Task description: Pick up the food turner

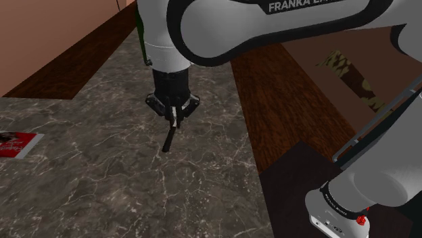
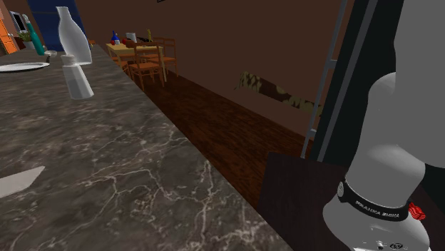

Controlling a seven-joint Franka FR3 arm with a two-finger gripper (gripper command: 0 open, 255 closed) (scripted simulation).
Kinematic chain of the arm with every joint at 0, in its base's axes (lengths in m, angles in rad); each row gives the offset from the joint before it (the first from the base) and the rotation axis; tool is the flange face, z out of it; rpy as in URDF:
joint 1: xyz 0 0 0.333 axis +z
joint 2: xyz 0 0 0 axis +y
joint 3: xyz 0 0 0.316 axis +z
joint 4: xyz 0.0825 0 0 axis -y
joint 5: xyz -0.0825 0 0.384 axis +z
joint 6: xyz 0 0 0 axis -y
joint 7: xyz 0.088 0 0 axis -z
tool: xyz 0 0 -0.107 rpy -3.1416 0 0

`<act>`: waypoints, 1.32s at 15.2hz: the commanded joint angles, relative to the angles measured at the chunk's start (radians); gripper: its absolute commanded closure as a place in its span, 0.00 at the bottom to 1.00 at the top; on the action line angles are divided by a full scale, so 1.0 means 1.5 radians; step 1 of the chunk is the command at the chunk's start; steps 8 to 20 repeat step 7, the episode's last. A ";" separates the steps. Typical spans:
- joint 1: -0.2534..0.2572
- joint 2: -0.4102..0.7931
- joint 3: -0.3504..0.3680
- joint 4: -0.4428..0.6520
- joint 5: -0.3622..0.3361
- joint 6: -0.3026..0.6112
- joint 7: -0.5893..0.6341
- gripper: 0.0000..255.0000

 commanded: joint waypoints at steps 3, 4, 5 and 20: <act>0.002 0.000 0.001 0.035 0.001 -0.036 0.002 1.00; 0.002 0.000 0.002 0.044 0.000 -0.045 0.002 1.00; 0.003 0.000 0.002 0.054 0.000 -0.054 0.003 1.00; 0.003 0.000 0.002 0.055 0.000 -0.055 0.003 1.00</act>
